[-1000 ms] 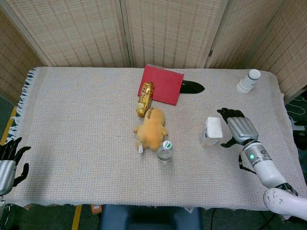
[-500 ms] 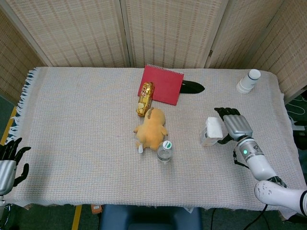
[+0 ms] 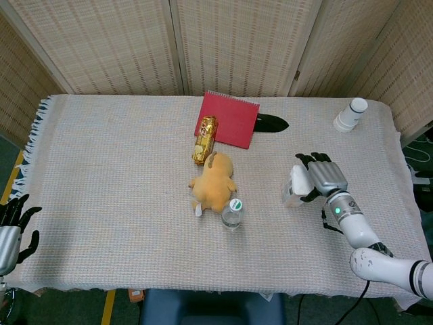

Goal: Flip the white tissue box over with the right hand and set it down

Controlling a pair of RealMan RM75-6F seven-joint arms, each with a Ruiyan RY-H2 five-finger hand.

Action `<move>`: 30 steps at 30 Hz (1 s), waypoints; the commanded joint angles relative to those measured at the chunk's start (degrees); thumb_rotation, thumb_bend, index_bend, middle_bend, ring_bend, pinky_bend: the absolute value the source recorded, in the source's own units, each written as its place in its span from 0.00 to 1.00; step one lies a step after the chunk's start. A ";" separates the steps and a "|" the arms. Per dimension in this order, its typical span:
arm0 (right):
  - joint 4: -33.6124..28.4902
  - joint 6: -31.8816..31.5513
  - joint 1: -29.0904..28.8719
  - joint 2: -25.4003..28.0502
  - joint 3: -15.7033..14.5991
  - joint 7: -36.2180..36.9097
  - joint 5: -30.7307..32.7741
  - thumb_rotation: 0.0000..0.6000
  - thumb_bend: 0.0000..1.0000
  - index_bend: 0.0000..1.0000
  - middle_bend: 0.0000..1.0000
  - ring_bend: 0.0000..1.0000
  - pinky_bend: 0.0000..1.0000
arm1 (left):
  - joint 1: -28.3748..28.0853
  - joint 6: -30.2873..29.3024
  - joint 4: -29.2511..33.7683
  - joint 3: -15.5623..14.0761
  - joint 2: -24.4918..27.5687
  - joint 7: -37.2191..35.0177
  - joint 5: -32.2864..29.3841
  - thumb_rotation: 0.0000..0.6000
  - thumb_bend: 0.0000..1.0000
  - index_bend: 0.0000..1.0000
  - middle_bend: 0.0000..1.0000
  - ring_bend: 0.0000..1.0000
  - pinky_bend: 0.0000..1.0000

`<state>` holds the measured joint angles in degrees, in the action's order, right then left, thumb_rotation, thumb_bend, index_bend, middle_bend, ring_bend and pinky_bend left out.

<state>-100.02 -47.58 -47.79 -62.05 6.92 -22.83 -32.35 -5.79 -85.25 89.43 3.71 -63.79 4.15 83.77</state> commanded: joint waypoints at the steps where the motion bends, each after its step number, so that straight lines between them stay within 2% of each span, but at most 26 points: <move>1: 0.33 0.04 -0.31 -0.37 -0.22 -0.17 0.41 1.00 0.00 0.12 0.14 0.11 0.00 | -0.03 0.13 -0.13 0.01 -0.03 -0.11 -0.09 1.00 0.50 0.25 0.00 0.00 0.10; 10: 1.44 0.07 -0.86 -1.47 -1.02 -0.03 0.79 1.00 0.00 0.15 0.17 0.14 0.00 | -0.07 0.21 -0.27 0.03 -0.07 -0.34 -0.09 1.00 0.50 0.25 0.00 0.00 0.10; 26: 2.55 -1.17 -0.46 -2.45 -1.22 1.02 -0.57 1.00 0.00 0.38 0.36 0.30 0.00 | -0.08 0.07 -0.52 0.14 -0.18 -0.56 -0.08 1.00 0.51 0.25 0.00 0.00 0.10; 28: 2.76 -1.99 -0.04 -2.78 -0.81 1.81 -1.62 1.00 0.00 0.43 0.39 0.34 0.00 | -0.11 0.15 -0.46 0.09 -0.20 -0.42 -0.04 1.00 0.51 0.25 0.00 0.00 0.10; 30: 3.06 -4.87 2.08 -3.72 1.03 6.28 -5.90 1.00 0.00 0.46 0.41 0.36 0.00 | -0.09 0.10 -0.46 0.05 -0.22 -0.37 0.05 1.00 0.51 0.25 0.00 0.00 0.10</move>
<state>-97.27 -50.21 -47.43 -64.95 6.48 -20.12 -34.85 -5.87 -85.16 88.97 3.76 -64.00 3.77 83.82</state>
